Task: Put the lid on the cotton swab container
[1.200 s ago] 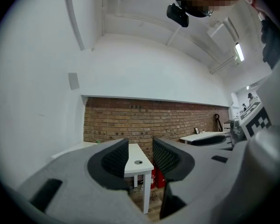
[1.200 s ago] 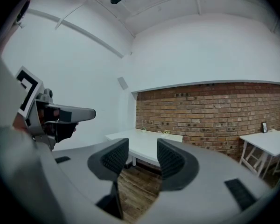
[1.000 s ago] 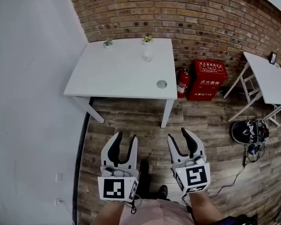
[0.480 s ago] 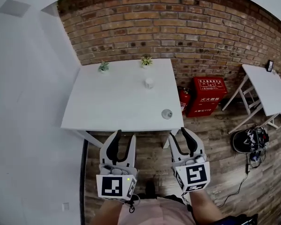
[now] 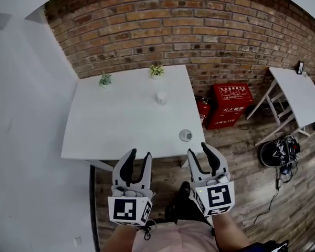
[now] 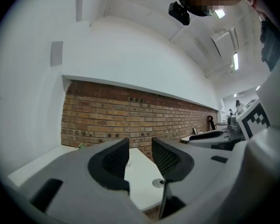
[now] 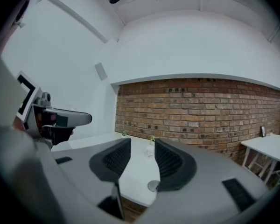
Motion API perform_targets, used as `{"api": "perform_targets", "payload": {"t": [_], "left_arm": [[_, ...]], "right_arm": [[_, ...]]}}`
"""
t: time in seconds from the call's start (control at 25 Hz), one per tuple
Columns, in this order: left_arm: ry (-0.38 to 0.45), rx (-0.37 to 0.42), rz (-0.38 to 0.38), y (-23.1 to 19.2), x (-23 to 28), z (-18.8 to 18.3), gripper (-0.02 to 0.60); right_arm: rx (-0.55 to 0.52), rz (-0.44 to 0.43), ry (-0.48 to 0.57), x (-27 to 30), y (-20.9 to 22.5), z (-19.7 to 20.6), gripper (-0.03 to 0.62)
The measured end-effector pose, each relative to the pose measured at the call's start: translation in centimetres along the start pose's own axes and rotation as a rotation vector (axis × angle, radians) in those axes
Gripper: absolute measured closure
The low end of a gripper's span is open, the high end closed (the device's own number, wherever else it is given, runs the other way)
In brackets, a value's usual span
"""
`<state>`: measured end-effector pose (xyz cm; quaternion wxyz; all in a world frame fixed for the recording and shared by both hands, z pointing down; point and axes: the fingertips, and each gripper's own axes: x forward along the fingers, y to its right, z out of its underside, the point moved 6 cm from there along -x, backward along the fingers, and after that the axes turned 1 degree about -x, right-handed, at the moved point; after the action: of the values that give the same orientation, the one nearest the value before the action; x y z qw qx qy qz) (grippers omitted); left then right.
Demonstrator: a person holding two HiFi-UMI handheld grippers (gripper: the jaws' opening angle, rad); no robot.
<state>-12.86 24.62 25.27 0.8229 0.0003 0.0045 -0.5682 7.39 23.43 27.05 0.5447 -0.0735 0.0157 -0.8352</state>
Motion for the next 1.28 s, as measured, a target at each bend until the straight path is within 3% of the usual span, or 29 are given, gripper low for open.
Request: {"api": "perform_targets", "payload": {"t": [0.48, 0.76, 1.0, 1.28], "left_arm": [[-0.083, -0.02, -0.001, -3.0, 12.6, 3.0, 0.423], [-0.068, -0.007, -0.034, -4.3, 20.3, 1.7, 0.423], [-0.015, -0.007, -0.075, -5.6, 23.9, -0.5, 0.422], [-0.038, -0.033, -0.11, -8.4, 25.6, -0.1, 0.419]], "right_arm": [[0.052, -0.053, -0.054, 11.9, 5.9, 3.1, 0.43], [0.051, -0.105, -0.022, 19.5, 10.4, 1.3, 0.43], [0.014, -0.153, 0.028, 23.5, 12.2, -1.4, 0.428], [0.012, -0.189, 0.015, 27.0, 11.8, -1.2, 0.422]]}}
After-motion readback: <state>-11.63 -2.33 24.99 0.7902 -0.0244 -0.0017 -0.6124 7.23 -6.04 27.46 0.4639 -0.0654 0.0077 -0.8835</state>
